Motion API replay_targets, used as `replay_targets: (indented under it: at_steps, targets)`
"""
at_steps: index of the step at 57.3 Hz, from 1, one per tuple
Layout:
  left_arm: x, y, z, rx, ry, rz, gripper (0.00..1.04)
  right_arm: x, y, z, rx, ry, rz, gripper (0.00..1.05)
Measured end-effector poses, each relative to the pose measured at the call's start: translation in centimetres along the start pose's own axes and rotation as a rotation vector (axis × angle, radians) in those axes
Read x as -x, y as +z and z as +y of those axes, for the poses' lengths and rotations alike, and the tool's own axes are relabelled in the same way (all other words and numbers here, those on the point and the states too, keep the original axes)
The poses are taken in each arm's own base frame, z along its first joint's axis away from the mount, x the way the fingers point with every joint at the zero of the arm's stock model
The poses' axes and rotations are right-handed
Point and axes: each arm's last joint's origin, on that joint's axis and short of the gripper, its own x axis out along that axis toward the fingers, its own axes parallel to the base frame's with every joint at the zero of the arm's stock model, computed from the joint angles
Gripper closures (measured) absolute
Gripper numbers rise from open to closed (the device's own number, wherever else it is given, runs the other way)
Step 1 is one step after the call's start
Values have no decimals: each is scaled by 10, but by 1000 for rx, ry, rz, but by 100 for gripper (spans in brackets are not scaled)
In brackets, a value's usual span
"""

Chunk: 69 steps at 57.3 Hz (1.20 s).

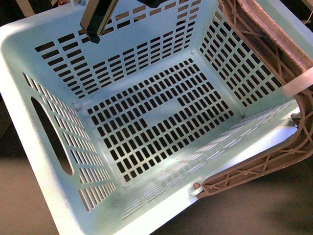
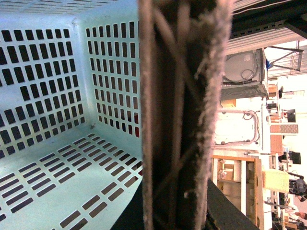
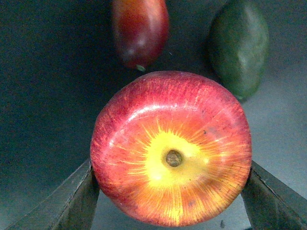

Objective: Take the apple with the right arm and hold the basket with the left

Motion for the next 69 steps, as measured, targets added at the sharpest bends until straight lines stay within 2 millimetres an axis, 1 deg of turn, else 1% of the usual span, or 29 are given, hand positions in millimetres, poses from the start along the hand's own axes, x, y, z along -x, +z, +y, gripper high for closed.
replay_targets:
  at_steps: [2,5,6,10,18,19,21,24,28,31,33,38,45,52,58,63,68,69]
  targets:
    - [0,0,0,0,0,0,98,8,6,5,4,24,-21,33]
    - [0,0,0,0,0,1,98,29,21,21,10,90,-79,33]
    - [0,0,0,0,0,1,98,32,23,23,14,99,-88,33]
    - [0,0,0,0,0,1,98,59,42,47,15,186,-165,33]
    - [0,0,0,0,0,0,98,96,63,80,22,299,-276,33]
    - [0,0,0,0,0,0,98,103,67,87,20,324,-298,33]
    - [0,0,0,0,0,0,98,111,70,94,20,347,-320,33]
    - [0,0,0,0,0,0,98,128,75,110,27,406,-366,33]
    - [0,0,0,0,0,0,98,141,76,126,37,458,-394,33]
    - [0,0,0,0,0,0,98,151,73,141,57,507,-403,33]
    - [0,0,0,0,0,0,98,154,70,146,62,526,-400,33]
    - [0,0,0,0,0,0,98,160,58,168,87,592,-369,33]
    - [0,0,0,0,0,0,98,161,39,192,122,645,-323,33]
    - [0,0,0,0,0,1,98,154,25,207,134,648,-281,33]
    - [0,0,0,0,0,1,98,147,14,213,148,640,-238,32]
    - [0,0,0,0,0,0,98,144,7,217,160,639,-214,18]
    - [0,0,0,-1,1,-2,98,147,6,219,161,646,-214,8]
    - [0,0,0,-1,1,-2,98,147,6,219,161,645,-214,7]
